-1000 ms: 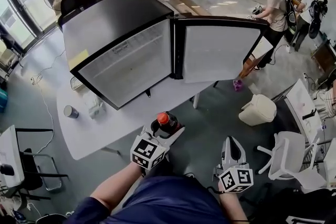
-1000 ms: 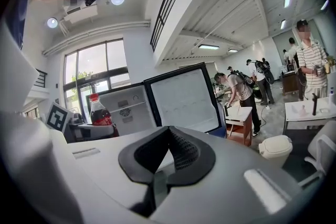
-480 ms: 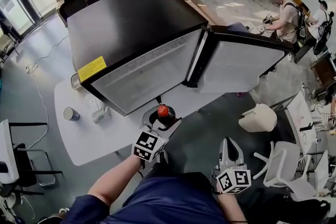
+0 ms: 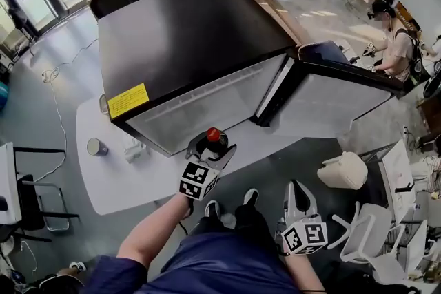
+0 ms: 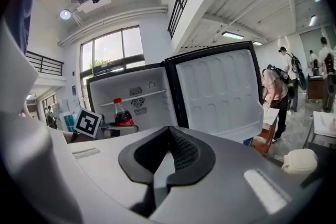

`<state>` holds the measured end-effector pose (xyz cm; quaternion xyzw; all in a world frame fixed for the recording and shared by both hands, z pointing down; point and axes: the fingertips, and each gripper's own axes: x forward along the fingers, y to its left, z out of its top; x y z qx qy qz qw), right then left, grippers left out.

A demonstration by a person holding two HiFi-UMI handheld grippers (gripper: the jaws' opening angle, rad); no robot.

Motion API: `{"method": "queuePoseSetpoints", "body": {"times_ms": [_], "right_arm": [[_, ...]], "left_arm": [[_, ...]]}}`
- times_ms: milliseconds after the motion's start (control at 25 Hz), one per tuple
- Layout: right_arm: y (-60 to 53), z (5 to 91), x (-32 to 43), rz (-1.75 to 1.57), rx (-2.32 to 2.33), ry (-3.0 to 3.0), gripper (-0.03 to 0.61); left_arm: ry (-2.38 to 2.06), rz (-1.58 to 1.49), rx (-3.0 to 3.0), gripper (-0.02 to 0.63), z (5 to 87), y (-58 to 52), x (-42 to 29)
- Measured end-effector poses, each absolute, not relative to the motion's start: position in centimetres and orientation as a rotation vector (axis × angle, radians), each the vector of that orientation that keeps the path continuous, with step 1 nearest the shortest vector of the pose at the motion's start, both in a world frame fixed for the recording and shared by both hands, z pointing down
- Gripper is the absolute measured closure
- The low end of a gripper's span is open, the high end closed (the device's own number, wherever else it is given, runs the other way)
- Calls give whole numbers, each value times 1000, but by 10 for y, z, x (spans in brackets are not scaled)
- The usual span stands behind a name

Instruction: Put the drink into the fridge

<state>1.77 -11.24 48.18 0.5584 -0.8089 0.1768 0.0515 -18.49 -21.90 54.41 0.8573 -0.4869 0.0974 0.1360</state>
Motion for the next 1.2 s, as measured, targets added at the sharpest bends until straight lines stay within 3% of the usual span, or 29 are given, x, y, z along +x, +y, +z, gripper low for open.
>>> {"method": "queuePoseSetpoints", "body": {"times_ms": [560,1200], "right_arm": [[-209,489,48,564,1411,-2623,572],[-213,507,69,642,1500,-2508,572]], "left_arm": [[-1728,360,2253,299,577,-300,-204],[-1702,366,2269,300,597,-361,-198]]}}
